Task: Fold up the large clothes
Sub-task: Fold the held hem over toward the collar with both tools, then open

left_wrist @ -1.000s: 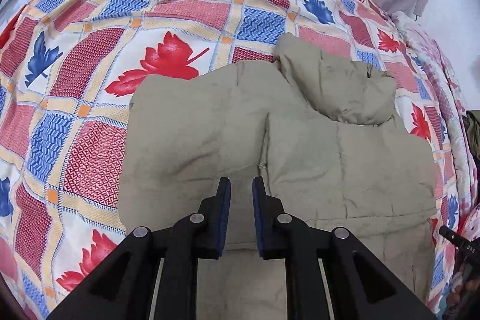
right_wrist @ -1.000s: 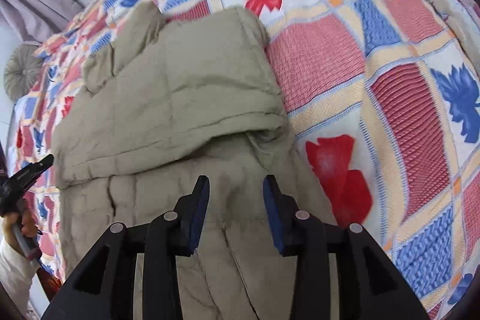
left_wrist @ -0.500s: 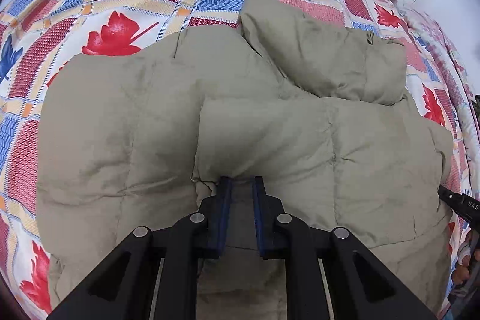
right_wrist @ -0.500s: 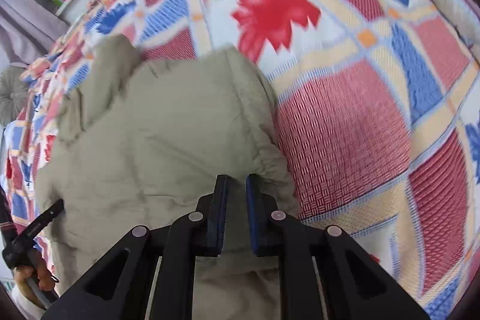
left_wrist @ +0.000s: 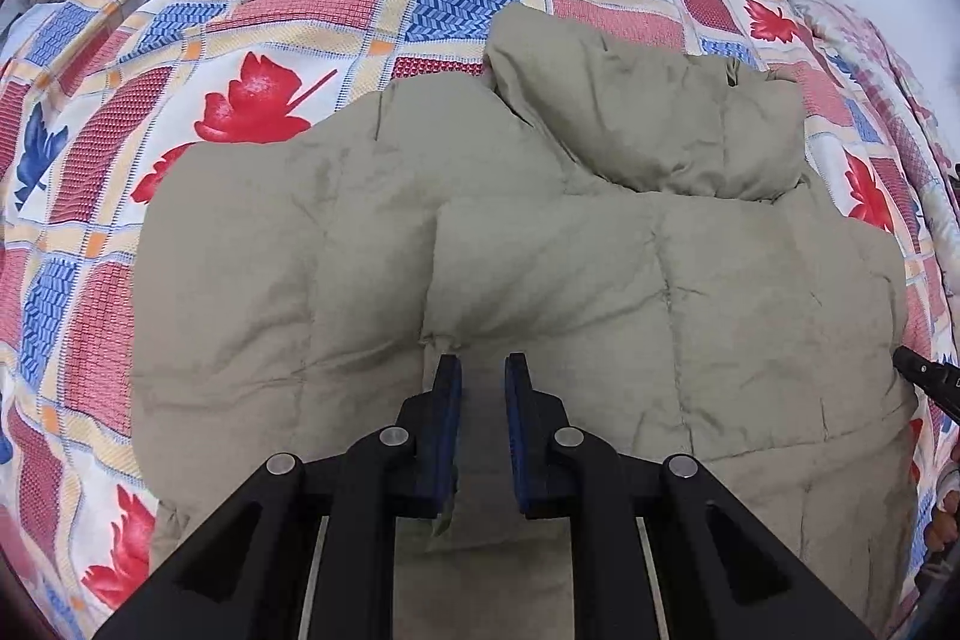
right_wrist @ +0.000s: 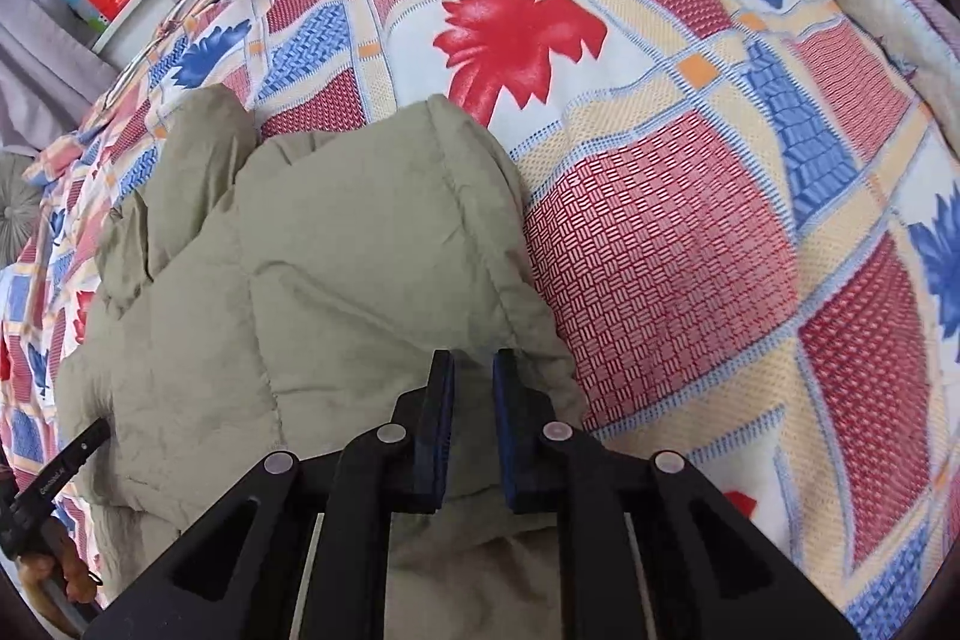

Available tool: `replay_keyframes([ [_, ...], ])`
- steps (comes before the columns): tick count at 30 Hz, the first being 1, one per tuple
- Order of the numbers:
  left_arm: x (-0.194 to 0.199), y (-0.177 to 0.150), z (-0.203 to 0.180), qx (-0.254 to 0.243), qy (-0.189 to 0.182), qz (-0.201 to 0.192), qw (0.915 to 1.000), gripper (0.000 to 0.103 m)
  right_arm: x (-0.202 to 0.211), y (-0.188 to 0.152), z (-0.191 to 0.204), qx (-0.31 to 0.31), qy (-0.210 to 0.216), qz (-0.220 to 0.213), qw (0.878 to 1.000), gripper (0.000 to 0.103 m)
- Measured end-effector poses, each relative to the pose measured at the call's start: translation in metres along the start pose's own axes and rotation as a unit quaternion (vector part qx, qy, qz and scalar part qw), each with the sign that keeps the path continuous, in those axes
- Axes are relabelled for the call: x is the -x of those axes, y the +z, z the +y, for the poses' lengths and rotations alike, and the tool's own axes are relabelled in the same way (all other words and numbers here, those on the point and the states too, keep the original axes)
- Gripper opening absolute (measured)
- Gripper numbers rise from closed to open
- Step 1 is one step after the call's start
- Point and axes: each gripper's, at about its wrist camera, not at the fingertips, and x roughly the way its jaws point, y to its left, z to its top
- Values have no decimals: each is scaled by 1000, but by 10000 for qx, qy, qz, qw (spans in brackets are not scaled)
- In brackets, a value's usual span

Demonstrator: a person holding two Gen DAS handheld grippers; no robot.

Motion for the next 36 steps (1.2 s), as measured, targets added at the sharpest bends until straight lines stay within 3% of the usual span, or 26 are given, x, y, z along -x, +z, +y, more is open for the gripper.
replay_keyframes([
  [14,46,-59,27,59,82,403,9991,17,49,-70,5,-194,93,378,9991,15],
  [23,64,-89,31,-54,-71,690,9976,17,65,-114,3,-309,53,670,9973,15],
  [29,73,-112,31,-177,-123,911,9956,19,75,-137,6,-342,80,814,9961,23],
  [30,75,-115,31,-176,-116,942,9953,59,77,-140,8,-347,87,834,9959,25],
  [31,79,-119,33,-120,-83,981,9951,90,80,-144,8,-354,96,856,9957,28],
  [32,85,-123,36,0,-43,881,9961,101,82,-147,9,-355,98,875,9955,29],
  [36,99,-135,44,246,-267,1010,9942,102,94,-161,13,-367,97,942,9948,35],
])
